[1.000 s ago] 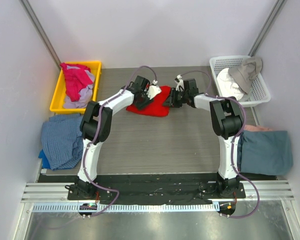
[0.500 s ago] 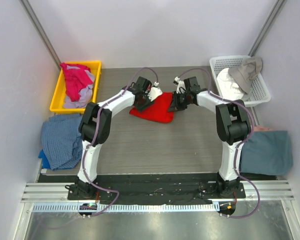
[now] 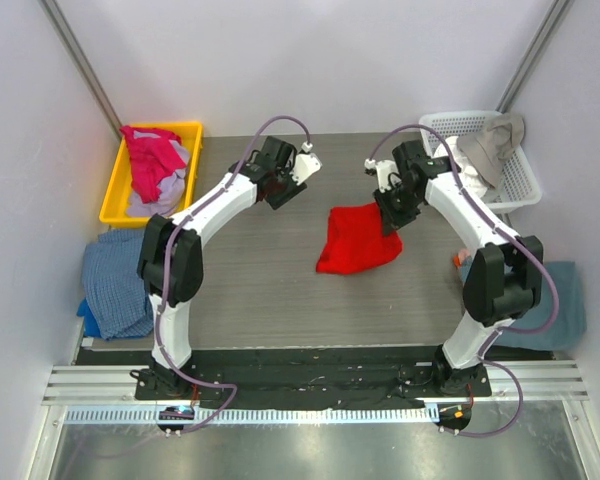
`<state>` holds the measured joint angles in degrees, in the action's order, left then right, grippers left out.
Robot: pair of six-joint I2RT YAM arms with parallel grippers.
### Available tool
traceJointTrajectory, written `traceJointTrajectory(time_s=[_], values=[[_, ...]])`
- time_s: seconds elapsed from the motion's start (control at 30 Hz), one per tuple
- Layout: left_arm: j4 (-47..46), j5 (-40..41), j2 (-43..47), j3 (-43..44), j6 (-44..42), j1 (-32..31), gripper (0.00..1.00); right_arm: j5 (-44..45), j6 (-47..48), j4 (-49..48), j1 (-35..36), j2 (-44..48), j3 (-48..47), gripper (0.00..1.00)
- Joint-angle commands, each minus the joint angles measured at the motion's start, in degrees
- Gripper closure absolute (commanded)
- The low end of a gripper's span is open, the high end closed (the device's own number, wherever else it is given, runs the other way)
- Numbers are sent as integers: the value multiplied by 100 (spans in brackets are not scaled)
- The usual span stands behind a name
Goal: Fold and stack the t-shirts
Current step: Put the neatly folded tshirt into the corner of the board with the right arm
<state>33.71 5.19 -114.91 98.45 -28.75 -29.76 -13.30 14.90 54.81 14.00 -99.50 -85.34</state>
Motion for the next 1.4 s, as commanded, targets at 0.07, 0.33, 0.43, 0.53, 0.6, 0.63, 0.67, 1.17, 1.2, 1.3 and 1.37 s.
traceJointTrajectory(time_s=[0.07,0.33,0.43,0.53,0.6,0.63,0.67,1.17,1.2,1.3,1.37], values=[[83,70,434,69,1,23,48,1004,435,1356,-178,809,-194,99],[4,26,715,-204,-51,23,48,1593,637,2087,-749,1811,298,99],[-14,-27,733,-239,-17,23,48,1734,786,2157,-925,2153,676,99],[-23,-88,733,-230,10,23,48,1839,857,2245,-1074,2487,905,99],[-23,-115,725,-248,19,23,48,1989,910,2306,-1162,2663,1002,99],[-14,-124,716,-265,10,23,48,2015,936,2341,-1215,2751,1028,99],[-23,-132,716,-291,27,23,48,2050,954,2359,-1294,2935,1072,99],[21,-247,716,-379,159,23,48,4071,1375,2324,-2243,4035,1300,99],[21,-255,725,-406,151,23,48,4133,1454,2333,-2305,4061,1301,99],[12,-299,769,-476,133,23,48,4370,1665,2316,-2612,4097,1283,99],[-14,-308,777,-529,116,23,48,4528,1779,2298,-2814,4106,1283,99]])
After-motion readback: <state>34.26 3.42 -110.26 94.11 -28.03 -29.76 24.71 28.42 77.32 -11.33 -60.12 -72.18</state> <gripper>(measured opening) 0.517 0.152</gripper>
